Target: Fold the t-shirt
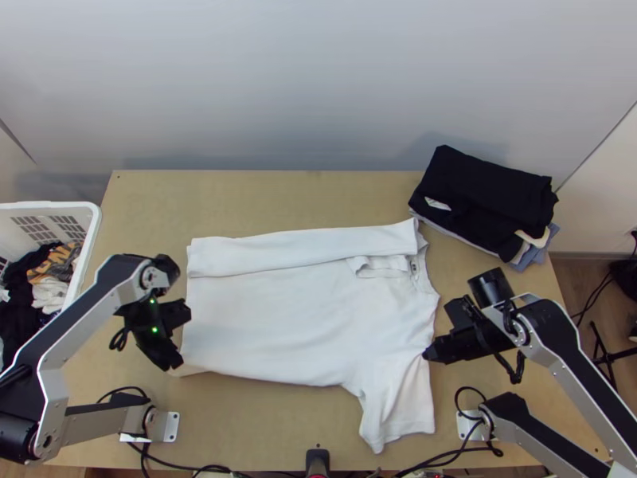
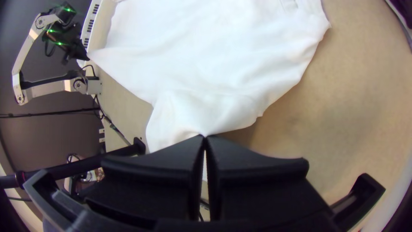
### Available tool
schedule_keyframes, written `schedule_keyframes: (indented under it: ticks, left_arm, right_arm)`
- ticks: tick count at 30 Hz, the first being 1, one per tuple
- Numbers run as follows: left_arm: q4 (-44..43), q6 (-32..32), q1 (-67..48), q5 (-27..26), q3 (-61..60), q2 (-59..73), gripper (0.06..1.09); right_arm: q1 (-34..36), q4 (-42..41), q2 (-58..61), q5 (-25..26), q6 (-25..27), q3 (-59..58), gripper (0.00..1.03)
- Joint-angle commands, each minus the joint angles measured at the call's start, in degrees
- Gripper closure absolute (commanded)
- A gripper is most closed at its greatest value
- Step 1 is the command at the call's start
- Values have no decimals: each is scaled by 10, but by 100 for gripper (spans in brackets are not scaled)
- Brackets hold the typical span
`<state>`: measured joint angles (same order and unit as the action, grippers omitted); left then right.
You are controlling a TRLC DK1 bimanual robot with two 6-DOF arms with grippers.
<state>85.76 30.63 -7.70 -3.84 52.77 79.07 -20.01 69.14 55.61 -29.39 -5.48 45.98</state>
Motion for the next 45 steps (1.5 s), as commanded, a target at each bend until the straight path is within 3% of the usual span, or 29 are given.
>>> schedule_keyframes:
  ticks: [1, 10, 17, 32, 45]
  left_arm:
    - [0, 25, 54, -1, 21, -13, 105]
    - [-4, 37, 74, -7, 27, -46, 105]
    - [-40, -7, 74, -58, 67, -64, 105]
    - [-89, -31, 88, -69, 146, -29, 105]
    - [-99, -31, 94, -69, 281, 65, 105]
  right_arm:
    - [31, 7, 2, 0, 20, 28, 100]
    - [133, 6, 15, -1, 42, 40, 100]
    - [182, -19, 26, -19, 28, 88, 100]
    - [168, -131, 97, -19, -60, 167, 100]
    - [144, -193, 202, -18, -95, 254, 100]
